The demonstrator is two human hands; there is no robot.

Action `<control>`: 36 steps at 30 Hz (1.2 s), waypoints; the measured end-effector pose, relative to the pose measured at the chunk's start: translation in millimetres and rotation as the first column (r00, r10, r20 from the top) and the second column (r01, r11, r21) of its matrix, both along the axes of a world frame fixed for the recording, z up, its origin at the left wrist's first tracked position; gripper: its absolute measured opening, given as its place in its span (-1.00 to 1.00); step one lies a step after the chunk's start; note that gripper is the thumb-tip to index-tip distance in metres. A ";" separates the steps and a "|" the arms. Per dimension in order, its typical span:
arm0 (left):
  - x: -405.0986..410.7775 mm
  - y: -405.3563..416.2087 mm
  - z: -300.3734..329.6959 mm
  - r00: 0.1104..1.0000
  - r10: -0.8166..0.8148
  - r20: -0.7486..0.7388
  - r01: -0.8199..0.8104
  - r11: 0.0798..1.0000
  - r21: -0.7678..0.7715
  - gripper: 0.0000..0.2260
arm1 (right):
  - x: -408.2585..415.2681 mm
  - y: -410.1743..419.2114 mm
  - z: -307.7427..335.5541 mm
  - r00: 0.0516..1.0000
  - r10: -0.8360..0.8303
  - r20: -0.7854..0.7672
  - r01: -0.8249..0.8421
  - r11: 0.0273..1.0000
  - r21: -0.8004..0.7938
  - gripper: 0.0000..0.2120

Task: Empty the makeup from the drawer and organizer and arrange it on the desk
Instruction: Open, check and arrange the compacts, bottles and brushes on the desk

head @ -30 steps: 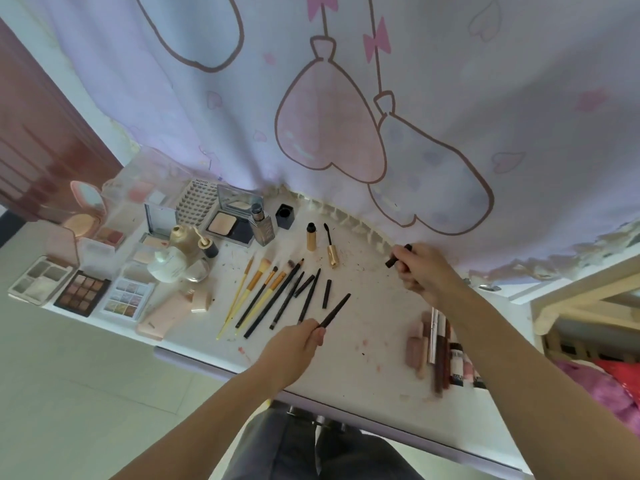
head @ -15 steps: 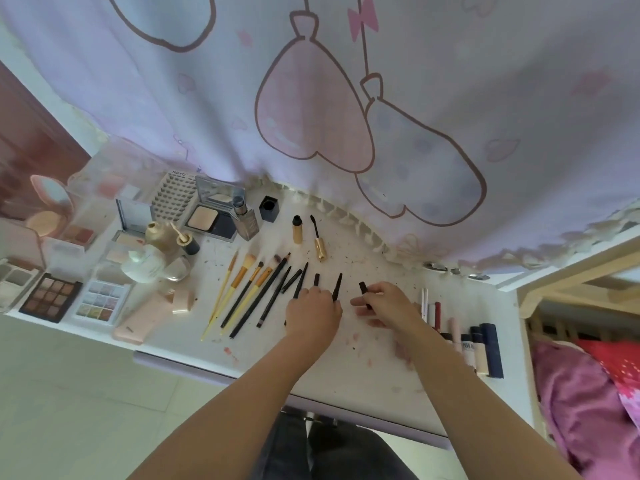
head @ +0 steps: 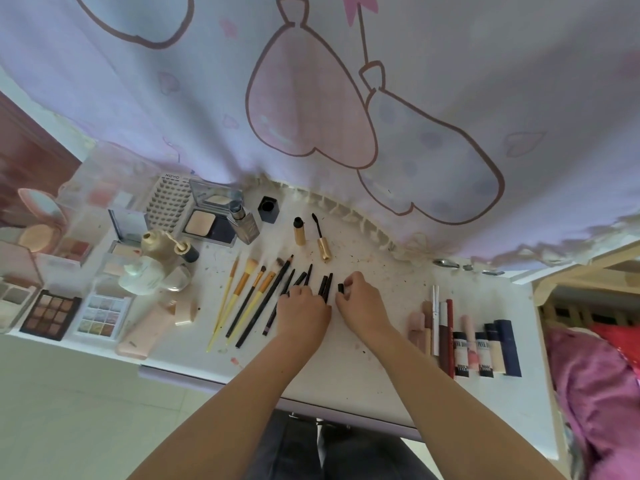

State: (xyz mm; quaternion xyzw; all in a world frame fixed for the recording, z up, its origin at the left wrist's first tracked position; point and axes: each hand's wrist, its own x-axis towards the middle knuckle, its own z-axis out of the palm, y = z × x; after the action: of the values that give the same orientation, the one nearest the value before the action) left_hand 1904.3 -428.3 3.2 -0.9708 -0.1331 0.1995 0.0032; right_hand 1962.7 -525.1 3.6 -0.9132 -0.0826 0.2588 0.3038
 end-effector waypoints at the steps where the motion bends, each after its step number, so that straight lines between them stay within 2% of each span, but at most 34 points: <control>1: -0.7 1.6 0.1 1.000 0.001 0.012 -0.001 1.000 -0.002 -0.66 | -1.3 3.4 -0.9 0.999 0.030 0.033 -0.029 0.999 -0.024 -0.81; 6: -2.0 6.5 -0.5 0.999 0.016 0.049 -0.015 1.000 -0.022 -0.64 | -3.3 8.1 -4.1 0.988 0.117 0.096 -0.108 0.990 -0.094 -0.81; 9: -1.7 6.3 4.0 0.997 0.016 0.077 -0.014 0.999 -0.032 -0.63 | 3.7 -2.1 4.5 0.991 0.093 0.099 -0.088 0.995 -0.057 -0.74; 11: 0.3 2.4 9.9 0.990 0.008 0.141 -0.002 0.999 -0.048 -0.63 | 15.6 -19.2 15.5 0.991 0.068 0.117 -0.062 0.997 -0.052 -0.78; 15: 8.9 -35.6 21.1 0.961 -0.085 0.262 0.127 0.981 -0.148 -0.66 | 41.5 -72.4 38.3 0.994 0.038 0.100 -0.027 0.994 -0.108 -0.83; 19: 12.1 -100.6 18.1 0.983 -0.134 0.124 0.169 0.926 -0.339 -0.65 | 45.6 -112.2 42.8 0.997 0.072 0.023 -0.065 0.974 -0.218 -0.79; 22: 13.3 -123.6 5.3 0.993 -0.108 0.045 0.116 0.939 -0.324 -0.61 | 38.5 -122.8 35.8 0.994 0.113 -0.010 -0.111 0.955 -0.276 -0.78; 26: 14.4 -125.0 -2.7 0.998 -0.040 0.044 0.052 0.948 -0.313 -0.65 | 29.9 -121.5 29.8 0.987 0.158 -0.003 -0.152 0.940 -0.306 -0.83; 29: 11.4 -118.3 -1.1 0.989 0.022 0.143 0.030 0.937 -0.348 -0.67 | 27.3 -112.5 31.7 0.983 0.183 0.003 -0.173 0.935 -0.310 -0.77; 33: 4.7 -95.8 12.2 0.911 -0.001 0.412 0.146 0.936 -0.321 -0.71 | 32.8 -97.9 43.2 0.990 0.140 0.021 -0.128 0.948 -0.290 -0.59; 36: -0.6 -77.1 19.7 0.902 -0.007 0.432 0.176 0.919 -0.353 -0.76 | 37.9 -84.9 59.3 0.991 0.127 -0.037 -0.132 0.970 -0.203 -0.57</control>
State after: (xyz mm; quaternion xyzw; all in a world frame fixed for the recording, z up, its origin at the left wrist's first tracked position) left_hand 1903.6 -505.4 22.9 -0.9776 -0.0423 0.0064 -0.2060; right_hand 2000.7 -610.0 63.0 -0.9292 -0.1112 0.2960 0.1913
